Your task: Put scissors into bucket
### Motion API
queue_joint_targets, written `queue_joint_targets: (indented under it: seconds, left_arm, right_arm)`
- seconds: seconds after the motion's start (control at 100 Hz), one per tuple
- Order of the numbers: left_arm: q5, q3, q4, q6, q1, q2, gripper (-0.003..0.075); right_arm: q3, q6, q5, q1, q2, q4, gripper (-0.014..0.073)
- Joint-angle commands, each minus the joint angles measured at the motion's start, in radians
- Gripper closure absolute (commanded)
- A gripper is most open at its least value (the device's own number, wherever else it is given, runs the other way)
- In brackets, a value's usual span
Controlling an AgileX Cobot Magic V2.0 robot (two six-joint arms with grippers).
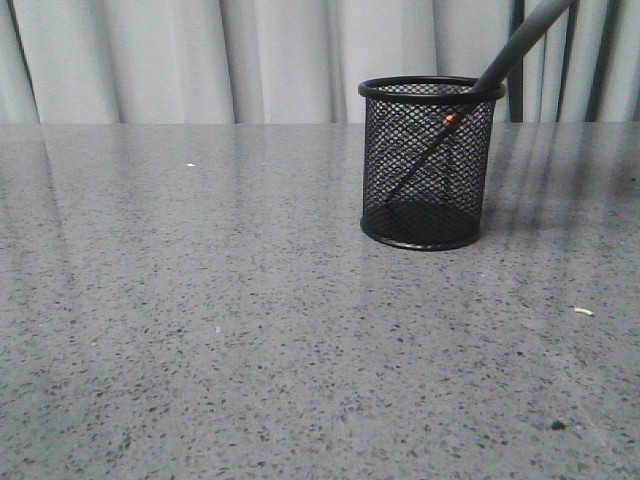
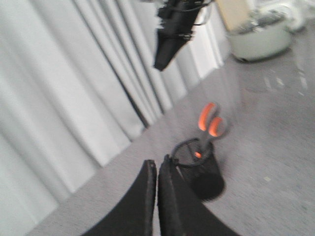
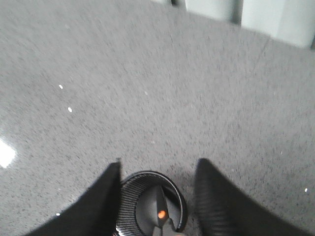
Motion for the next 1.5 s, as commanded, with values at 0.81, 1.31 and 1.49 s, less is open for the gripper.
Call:
queue_joint_targets:
  seconds: [0.81, 1.31, 1.49]
  left_arm:
    - [-0.244, 0.19, 0.008, -0.07, -0.006, -0.092, 0.074]
    - [-0.192, 0.19, -0.062, -0.07, -0.006, -0.092, 0.074]
    - [-0.192, 0.19, -0.062, -0.07, -0.006, -0.092, 0.074]
  right_arm:
    - [1.407, -0.148, -0.906, 0.077, -1.338, -0.173, 0.0638]
    - [1.48, -0.148, -0.978, 0.077, -1.367, -0.147, 0.0638]
    - [1.48, -0.148, -0.978, 0.077, -1.367, -0.147, 0.0638]
